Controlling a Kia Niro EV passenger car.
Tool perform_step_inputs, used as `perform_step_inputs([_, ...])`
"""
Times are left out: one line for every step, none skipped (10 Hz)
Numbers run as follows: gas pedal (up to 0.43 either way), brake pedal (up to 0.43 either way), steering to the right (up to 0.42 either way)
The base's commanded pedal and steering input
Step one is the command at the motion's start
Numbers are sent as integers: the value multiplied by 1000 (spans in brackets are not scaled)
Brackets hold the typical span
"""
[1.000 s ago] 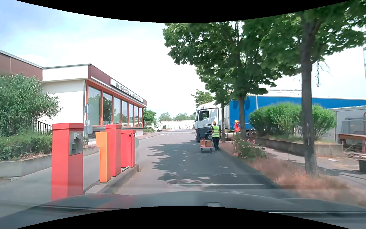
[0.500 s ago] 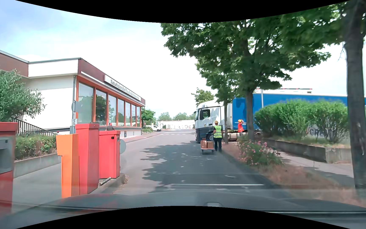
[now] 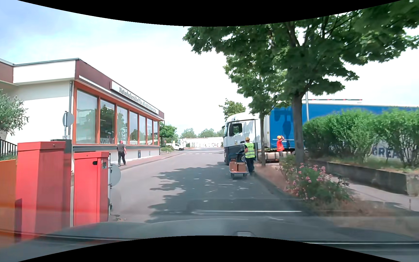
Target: Follow the waypoints while adhering to traffic rules and regulations
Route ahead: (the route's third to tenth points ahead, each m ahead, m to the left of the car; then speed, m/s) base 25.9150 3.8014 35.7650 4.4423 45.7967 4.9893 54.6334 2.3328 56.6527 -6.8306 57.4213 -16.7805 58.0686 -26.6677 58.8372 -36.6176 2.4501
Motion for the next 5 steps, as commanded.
perform_step_inputs([8,0,-9])
perform_step_inputs([8,0,-10])
perform_step_inputs([8,0,-10])
perform_step_inputs([8,0,-16])
perform_step_inputs([8,0,-23])
